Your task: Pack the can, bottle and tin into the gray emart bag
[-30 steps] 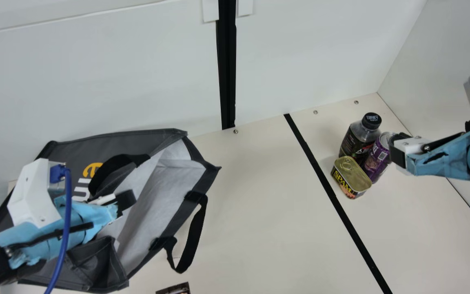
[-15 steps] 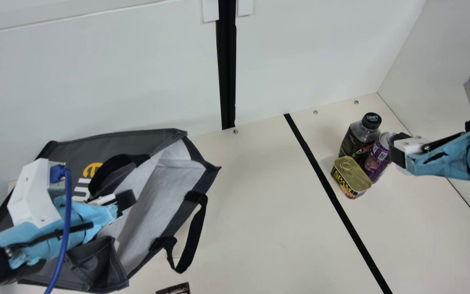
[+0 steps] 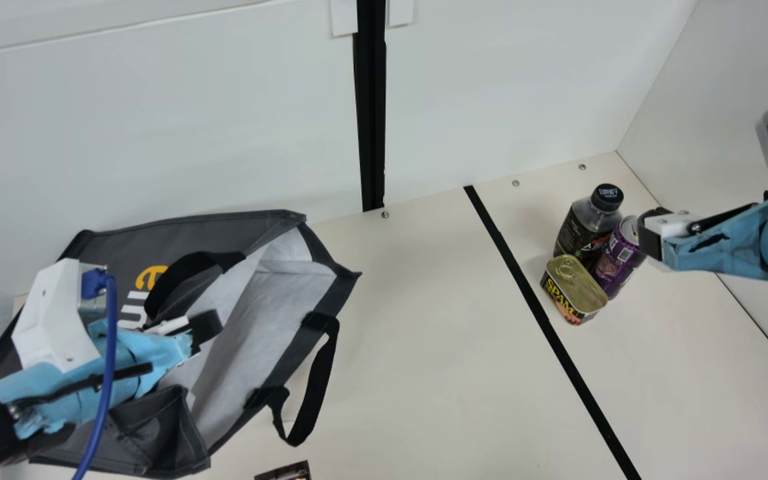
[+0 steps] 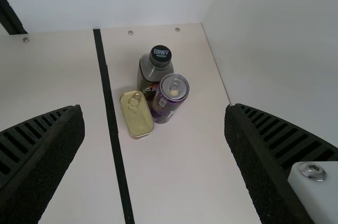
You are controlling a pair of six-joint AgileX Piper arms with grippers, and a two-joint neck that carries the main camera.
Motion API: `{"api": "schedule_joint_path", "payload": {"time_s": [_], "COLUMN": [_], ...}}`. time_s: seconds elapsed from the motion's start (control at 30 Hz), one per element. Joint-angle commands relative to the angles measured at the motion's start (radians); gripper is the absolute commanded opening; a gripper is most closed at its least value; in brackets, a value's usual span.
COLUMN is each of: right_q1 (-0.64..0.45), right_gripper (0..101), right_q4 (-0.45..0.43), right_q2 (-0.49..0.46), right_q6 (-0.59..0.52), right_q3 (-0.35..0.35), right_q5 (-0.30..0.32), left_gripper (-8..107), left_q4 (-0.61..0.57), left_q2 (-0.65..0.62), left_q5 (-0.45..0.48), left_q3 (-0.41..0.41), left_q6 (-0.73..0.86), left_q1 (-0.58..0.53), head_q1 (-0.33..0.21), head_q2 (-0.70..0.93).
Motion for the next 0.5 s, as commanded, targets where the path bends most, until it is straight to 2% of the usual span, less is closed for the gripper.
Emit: {"api": "schedule_joint_path", "payload": {"time_s": [0.0, 0.47], "right_q1": [0.001, -0.015], "right_gripper": [91, 91], "right_q4": [-0.018, -0.091], "right_q2": [0.010, 0.096], "right_q6": [0.007, 0.027], "right_q3": [-0.008, -0.025], "right_q5": [0.004, 0.012], "left_gripper": [10, 10], "left_q4": [0.000, 0.000], "left_q2": [0.000, 0.000], "left_q5": [0.000, 0.000], "left_q3": [0.000, 0.000], "left_q6": [0.000, 0.000], "left_q1": [0.000, 0.000], "head_q1": [-0.023, -0.023], "head_q2": [-0.001, -0.001]}}
